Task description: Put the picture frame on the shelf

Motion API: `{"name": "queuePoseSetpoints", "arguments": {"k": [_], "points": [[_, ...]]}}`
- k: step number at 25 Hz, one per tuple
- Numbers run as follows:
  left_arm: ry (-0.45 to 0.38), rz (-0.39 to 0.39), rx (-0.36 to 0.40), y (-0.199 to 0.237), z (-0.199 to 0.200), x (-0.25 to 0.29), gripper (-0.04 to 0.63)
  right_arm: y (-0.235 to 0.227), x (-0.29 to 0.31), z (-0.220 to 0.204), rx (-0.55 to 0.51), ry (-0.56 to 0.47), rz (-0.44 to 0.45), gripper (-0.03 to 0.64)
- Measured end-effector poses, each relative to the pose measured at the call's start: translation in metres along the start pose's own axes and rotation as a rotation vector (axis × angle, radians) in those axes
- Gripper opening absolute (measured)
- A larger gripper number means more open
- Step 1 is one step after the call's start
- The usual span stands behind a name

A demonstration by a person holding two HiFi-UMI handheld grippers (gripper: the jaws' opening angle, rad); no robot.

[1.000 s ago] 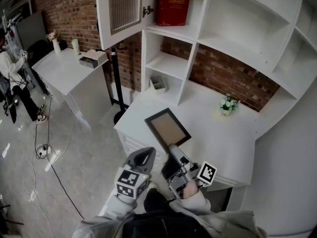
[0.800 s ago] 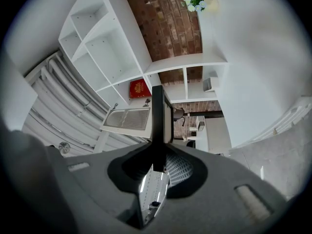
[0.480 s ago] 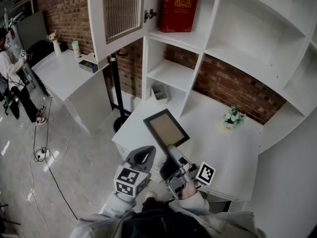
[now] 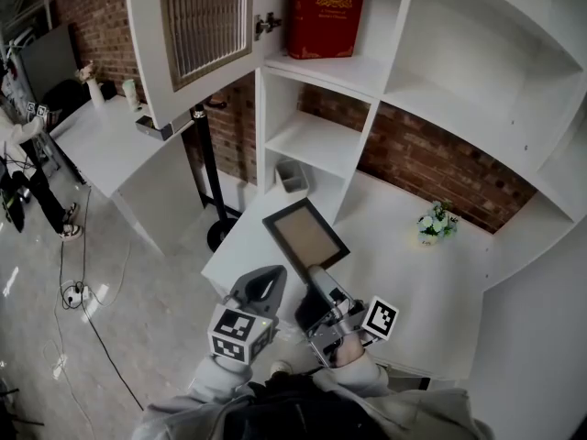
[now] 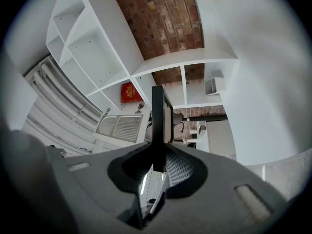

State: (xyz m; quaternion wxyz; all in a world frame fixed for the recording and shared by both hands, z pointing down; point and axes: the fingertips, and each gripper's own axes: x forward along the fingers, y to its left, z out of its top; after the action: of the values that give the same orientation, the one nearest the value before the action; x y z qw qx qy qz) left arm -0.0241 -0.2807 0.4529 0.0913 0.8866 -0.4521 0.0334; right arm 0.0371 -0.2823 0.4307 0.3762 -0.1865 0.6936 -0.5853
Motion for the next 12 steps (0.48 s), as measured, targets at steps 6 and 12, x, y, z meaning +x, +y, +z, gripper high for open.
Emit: {"name": "queuePoseSetpoints", "arguments": {"k": [6, 12], "points": [[-0.005, 0.008, -0.03, 0.004, 0.005, 0.006, 0.005, -0.004, 0.007, 0.008, -0.014, -0.014, -0.041, 0.069], [0.002, -0.002, -0.037, 0.009, 0.009, 0.014, 0.005, -0.006, 0.017, 0.014, -0.004, -0.044, -0.058, 0.069]]}}
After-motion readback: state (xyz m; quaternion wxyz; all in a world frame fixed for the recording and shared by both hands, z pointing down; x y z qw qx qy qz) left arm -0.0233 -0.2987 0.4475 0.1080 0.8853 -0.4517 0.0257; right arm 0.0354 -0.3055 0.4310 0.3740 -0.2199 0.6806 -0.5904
